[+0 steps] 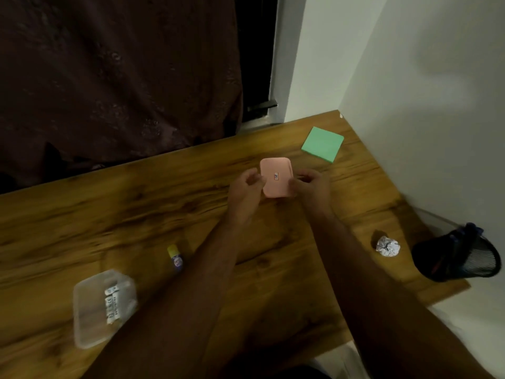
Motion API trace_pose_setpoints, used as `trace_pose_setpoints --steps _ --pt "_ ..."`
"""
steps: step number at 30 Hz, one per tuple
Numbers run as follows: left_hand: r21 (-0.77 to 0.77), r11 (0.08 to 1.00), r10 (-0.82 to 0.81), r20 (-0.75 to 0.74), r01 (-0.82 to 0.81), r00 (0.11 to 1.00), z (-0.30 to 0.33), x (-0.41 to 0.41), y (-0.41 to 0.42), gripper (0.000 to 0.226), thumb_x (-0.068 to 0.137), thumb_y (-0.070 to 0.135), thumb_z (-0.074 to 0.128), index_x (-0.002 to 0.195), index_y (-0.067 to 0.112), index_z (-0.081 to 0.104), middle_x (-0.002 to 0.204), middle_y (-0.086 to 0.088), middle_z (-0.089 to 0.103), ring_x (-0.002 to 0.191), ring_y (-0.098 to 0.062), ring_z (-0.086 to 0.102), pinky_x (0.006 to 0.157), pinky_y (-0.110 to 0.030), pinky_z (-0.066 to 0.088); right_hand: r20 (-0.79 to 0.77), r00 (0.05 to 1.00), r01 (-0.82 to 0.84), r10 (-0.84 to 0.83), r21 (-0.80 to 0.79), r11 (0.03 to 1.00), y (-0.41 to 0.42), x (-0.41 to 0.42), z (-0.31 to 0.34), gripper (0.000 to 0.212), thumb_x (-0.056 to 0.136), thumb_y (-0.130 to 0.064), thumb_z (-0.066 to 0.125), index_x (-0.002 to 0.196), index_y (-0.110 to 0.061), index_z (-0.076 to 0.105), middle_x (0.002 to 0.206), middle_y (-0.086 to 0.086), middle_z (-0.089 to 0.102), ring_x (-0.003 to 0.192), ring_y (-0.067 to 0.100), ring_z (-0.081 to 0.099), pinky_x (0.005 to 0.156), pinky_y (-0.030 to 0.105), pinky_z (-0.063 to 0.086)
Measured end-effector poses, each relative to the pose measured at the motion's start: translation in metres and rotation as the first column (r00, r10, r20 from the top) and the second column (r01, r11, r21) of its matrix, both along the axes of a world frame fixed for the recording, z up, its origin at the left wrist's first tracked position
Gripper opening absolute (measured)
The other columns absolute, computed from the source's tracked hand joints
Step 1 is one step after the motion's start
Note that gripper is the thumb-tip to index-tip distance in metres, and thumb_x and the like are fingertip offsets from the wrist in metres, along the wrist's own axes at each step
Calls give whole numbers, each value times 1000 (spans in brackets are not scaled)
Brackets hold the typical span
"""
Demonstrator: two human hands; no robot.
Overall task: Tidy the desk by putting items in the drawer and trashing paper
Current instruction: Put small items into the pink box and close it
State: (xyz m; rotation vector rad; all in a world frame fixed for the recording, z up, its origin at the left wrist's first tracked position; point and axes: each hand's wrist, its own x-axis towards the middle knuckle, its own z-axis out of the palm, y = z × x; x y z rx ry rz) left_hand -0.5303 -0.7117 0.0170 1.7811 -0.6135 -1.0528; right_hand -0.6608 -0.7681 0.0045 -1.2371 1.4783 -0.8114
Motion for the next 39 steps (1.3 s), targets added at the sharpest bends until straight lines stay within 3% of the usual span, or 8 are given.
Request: trace_pose_setpoints --steps 5,11,15,20,24,27,32,39 --pt "-92 994 67 44 -62 997 16 50 45 35 90 8 62 124 15 61 124 -2 62 108 -17 61 84 -38 59 152 988 -17 3 92 996 42 48 20 26 85 -3 66 111 -4 66 109 11 69 98 26 67 79 43 60" --pt "-132 990 69 98 -56 993 43 135 154 34 86 3 66 117 15 66 108 5 67 102 -15 65 85 -37 58 285 940 -213 187 66 975 140 115 45 23 86 1 66 107 -8 67 96 17 72 76 24 67 58 32 55" --pt "-69 996 59 170 -48 984 42 178 237 32 83 6 69 110 23 70 105 5 72 95 -11 68 84 -38 58 247 921 -329 303 72 941 208 155 37 26 83 3 69 108 -5 67 92 9 71 72 17 67 55 25 56" --pt "13 997 65 327 -73 943 38 207 303 31 83 14 71 113 22 70 102 11 70 96 -6 65 82 -28 55 180 906 -405 384 98 909 266 190 25 29 82 0 71 110 -9 66 97 8 70 90 22 70 68 31 60" --pt "15 997 68 362 -78 930 32 208 332 31 84 17 71 114 20 69 104 8 70 91 -5 64 79 -27 55 -6 899 -439 439 11 899 286 199 23 31 81 -4 70 109 -15 68 96 3 69 91 20 68 76 39 60" --pt "20 997 59 378 -72 924 24 200 342 35 85 18 71 119 18 66 106 5 69 88 -6 62 68 -19 51 -122 871 -483 475 -46 874 295 196 24 31 83 -4 66 113 -15 69 101 -1 70 93 13 67 76 32 60" --pt "45 997 40 416 -65 909 12 189 350 36 87 20 69 123 21 64 109 5 69 87 -7 62 67 -20 51 -216 835 -535 506 -100 839 304 189 22 30 85 -2 63 113 -11 69 96 -6 69 88 9 65 79 30 58" --pt "57 998 -3 434 -24 901 7 191 352 37 91 22 63 128 24 60 112 5 68 88 -4 58 71 -21 51 -240 824 -550 514 -118 827 308 187 14 33 91 -6 59 123 -15 63 97 -6 65 83 1 61 61 10 47"
